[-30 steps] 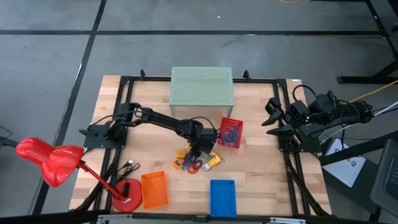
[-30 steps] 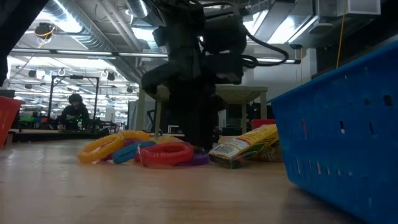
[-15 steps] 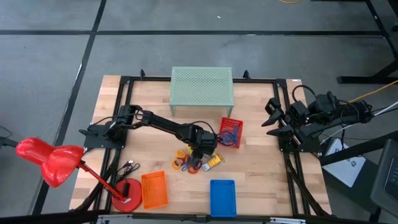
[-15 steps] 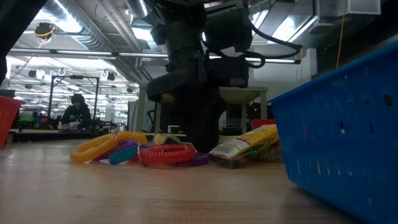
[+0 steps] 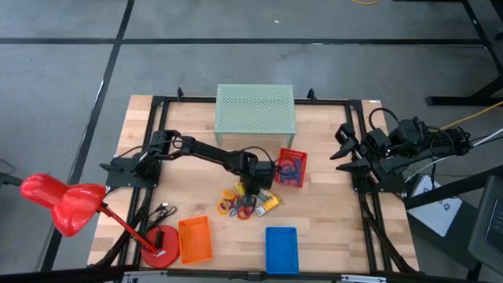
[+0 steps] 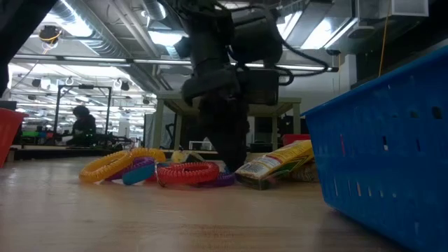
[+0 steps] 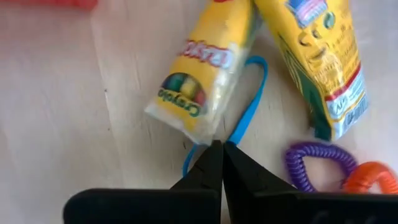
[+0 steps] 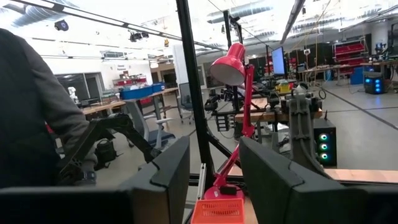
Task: Pick & Place Office Desk Supplies
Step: Put the blue rubber band into the red basket
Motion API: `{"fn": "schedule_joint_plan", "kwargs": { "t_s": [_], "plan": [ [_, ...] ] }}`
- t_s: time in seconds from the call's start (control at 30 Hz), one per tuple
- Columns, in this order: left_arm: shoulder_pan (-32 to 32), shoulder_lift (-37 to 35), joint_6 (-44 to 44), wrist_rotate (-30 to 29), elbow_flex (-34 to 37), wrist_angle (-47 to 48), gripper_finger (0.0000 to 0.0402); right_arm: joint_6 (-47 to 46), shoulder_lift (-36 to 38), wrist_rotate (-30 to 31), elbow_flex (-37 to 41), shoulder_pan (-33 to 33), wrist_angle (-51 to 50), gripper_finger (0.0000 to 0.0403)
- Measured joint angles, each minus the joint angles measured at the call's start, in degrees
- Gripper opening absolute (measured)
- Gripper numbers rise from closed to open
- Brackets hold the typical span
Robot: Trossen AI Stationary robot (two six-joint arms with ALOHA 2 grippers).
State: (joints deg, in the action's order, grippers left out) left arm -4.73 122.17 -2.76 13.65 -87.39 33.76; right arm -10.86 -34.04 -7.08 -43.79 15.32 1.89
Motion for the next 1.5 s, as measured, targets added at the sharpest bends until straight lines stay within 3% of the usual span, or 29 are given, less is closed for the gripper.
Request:
{"fn": "schedule_joint_plan", "kwargs": {
  "t_s": [0.33,0.63,0.8,1.17,1.5],
  "plan": [
    [2.69,-8.11,5.77,7.32,0.0,-4.38,0.0002,-0.45,0.0,0.01,0.0,0.0,-0.28,0.0142],
    [3.34,-16.21,9.47,8.04,-0.02,-7.34,0.0002,-0.43,0.0,0.01,0.0,-0.01,-0.66,0.0142],
    [3.34,-18.21,10.33,8.22,-0.04,-13.99,0.0002,-0.42,0.0,0.01,0.0,0.0,-0.64,0.0142],
    [6.65,-12.85,12.59,8.07,-0.07,-28.95,0.0003,-0.45,-0.01,0.21,0.0,0.01,-0.62,0.0142],
    [8.75,-6.2,12.72,8.41,-0.07,-32.47,0.0004,-0.62,-0.01,0.21,0.0,-0.01,-0.63,0.0142]
  ]
}}
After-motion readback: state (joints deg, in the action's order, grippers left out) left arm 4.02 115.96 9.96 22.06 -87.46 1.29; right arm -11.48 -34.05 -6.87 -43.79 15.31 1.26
